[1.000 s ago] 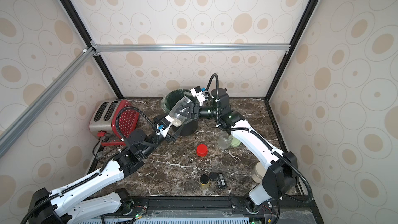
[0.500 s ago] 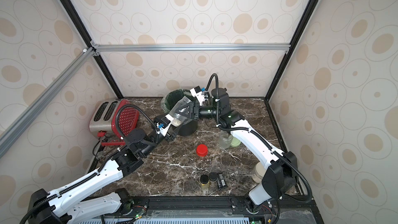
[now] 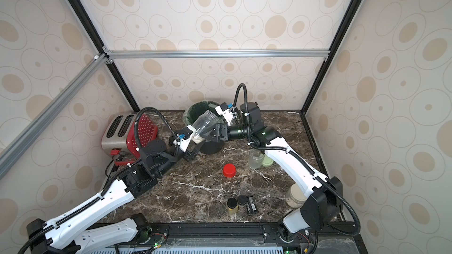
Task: Empty expired oatmeal from jars
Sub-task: Pour the expired oatmeal into the trash bin.
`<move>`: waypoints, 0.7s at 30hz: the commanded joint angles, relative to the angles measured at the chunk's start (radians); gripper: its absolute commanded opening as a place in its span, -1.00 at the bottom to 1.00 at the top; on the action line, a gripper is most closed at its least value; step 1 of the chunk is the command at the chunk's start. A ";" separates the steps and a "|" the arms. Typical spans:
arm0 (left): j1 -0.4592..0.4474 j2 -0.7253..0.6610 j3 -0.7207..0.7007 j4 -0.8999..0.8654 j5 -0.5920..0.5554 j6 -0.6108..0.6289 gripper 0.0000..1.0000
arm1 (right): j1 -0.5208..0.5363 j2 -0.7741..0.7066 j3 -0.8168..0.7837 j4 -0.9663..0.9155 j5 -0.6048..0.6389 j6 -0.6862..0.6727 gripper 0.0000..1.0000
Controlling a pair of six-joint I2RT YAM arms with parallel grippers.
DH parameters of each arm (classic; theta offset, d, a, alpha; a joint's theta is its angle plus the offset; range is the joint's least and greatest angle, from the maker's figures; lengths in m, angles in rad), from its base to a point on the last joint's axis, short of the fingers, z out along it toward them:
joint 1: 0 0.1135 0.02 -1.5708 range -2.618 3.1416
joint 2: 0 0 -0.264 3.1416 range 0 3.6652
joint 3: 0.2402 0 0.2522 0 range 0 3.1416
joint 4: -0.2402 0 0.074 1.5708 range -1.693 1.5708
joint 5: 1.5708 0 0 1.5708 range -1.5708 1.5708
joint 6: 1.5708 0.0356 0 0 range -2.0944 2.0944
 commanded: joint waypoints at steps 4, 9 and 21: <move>0.027 0.017 0.139 -0.168 -0.053 -0.075 -1.00 | -0.038 -0.059 0.017 -0.121 0.059 -0.203 0.98; 0.093 0.084 0.258 -0.293 -0.019 -0.148 -1.00 | -0.047 -0.087 0.020 -0.147 0.241 -0.473 0.98; 0.121 0.361 0.630 -0.634 -0.051 -0.239 -1.00 | -0.047 -0.114 -0.149 0.203 0.367 -0.990 0.98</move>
